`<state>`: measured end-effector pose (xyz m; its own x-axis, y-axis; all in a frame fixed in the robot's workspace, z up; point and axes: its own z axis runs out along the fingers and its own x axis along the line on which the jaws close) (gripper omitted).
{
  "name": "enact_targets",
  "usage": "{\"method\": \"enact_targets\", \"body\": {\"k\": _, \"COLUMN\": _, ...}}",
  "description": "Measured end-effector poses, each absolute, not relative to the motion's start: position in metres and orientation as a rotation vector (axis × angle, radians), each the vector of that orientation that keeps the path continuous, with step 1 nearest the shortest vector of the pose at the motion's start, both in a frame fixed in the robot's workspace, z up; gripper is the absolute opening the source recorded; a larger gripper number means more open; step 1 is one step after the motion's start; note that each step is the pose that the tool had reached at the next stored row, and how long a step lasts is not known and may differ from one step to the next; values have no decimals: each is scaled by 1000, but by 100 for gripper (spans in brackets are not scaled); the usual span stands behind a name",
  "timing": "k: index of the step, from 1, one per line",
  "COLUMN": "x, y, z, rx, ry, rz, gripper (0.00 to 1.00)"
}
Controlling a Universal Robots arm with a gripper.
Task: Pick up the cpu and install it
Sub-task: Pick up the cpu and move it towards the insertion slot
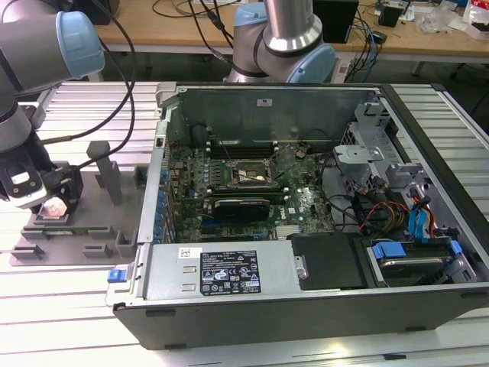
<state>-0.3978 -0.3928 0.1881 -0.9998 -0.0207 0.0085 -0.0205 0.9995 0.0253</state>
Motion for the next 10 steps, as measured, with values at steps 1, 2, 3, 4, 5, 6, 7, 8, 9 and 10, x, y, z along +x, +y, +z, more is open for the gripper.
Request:
{"method": "enact_targets", "body": {"k": 1, "x": -398, "y": -393, "z": 188, "rx": 32, "ry": -3133, "rz": -40, "gripper": 68}}
{"method": "enact_targets", "body": {"k": 2, "x": -398, "y": -392, "z": 188, "rx": 32, "ry": -3133, "rz": -40, "gripper": 68}}
{"method": "enact_targets", "body": {"k": 3, "x": -398, "y": -392, "z": 188, "rx": 32, "ry": -3133, "rz": -39, "gripper": 68}}
{"method": "enact_targets", "body": {"k": 4, "x": -398, "y": -392, "z": 188, "rx": 28, "ry": -3133, "rz": -39, "gripper": 68}}
{"method": "enact_targets", "body": {"k": 5, "x": -398, "y": -391, "z": 188, "rx": 16, "ry": -3133, "rz": -40, "gripper": 68}}
{"method": "enact_targets", "body": {"k": 6, "x": -398, "y": -391, "z": 188, "rx": 16, "ry": -3133, "rz": -40, "gripper": 68}}
{"method": "enact_targets", "body": {"k": 7, "x": -398, "y": -391, "z": 188, "rx": 15, "ry": -3133, "rz": -40, "gripper": 68}}
{"method": "enact_targets", "body": {"k": 8, "x": -398, "y": -391, "z": 188, "rx": 15, "ry": -3133, "rz": -40, "gripper": 68}}
{"method": "enact_targets", "body": {"k": 9, "x": -398, "y": -391, "z": 188, "rx": 15, "ry": -3133, "rz": -40, "gripper": 68}}
{"method": "enact_targets", "body": {"k": 10, "x": -398, "y": -391, "z": 188, "rx": 15, "ry": -3134, "rz": -40, "gripper": 68}}
